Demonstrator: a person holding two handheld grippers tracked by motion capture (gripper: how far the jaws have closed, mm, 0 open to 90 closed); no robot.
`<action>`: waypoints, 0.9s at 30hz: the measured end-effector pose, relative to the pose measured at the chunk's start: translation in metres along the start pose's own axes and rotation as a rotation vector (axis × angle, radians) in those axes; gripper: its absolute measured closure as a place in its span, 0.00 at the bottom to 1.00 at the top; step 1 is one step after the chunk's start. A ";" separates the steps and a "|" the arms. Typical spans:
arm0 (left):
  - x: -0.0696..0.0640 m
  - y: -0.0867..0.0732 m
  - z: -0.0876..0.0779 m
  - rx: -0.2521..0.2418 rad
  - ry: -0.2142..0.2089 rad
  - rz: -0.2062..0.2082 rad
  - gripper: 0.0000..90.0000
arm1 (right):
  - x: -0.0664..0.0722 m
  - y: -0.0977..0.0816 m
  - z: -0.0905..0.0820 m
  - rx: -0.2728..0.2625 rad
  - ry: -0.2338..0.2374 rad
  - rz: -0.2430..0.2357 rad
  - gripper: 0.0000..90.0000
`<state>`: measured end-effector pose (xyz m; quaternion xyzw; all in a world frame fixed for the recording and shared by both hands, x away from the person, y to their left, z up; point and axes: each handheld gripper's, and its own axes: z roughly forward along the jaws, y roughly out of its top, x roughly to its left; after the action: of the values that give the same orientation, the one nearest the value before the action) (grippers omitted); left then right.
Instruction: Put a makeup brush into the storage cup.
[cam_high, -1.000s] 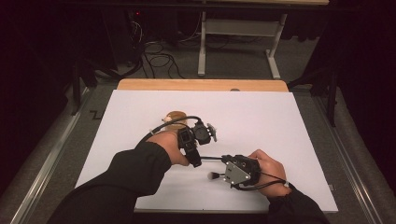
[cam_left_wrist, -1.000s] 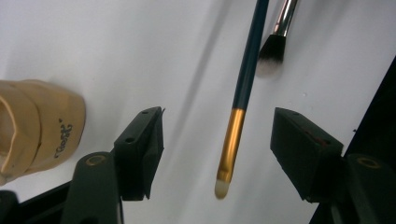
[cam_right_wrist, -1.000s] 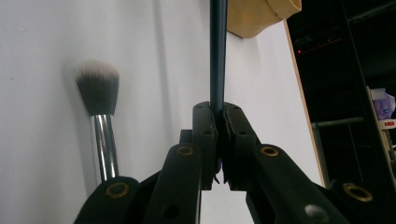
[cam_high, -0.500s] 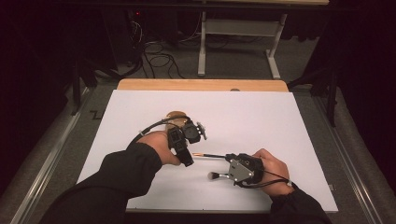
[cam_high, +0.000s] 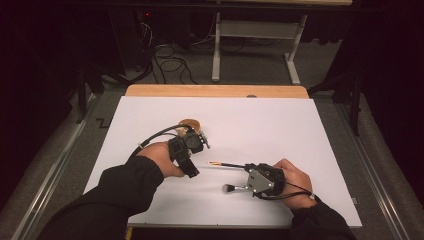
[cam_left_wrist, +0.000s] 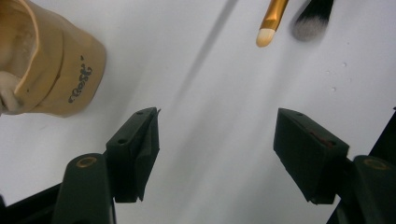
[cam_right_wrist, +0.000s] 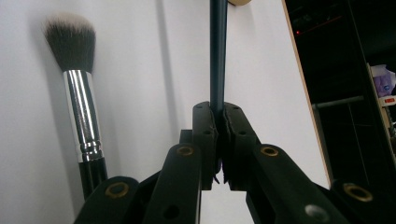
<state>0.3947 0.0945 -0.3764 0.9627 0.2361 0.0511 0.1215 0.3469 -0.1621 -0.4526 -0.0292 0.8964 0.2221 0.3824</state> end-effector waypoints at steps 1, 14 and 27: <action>0.000 -0.001 0.000 -0.007 0.001 -0.003 0.35 | 0.000 0.000 0.000 0.002 -0.001 -0.002 0.97; 0.003 -0.036 0.029 -0.197 0.002 -0.118 0.34 | 0.000 -0.003 -0.001 0.016 -0.010 0.035 0.97; 0.006 -0.072 0.059 -0.393 0.048 -0.264 0.29 | 0.000 -0.003 0.000 0.022 -0.012 0.022 0.97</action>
<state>0.3769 0.1470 -0.4513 0.8798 0.3484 0.1028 0.3064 0.3479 -0.1650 -0.4540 -0.0138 0.8968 0.2167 0.3855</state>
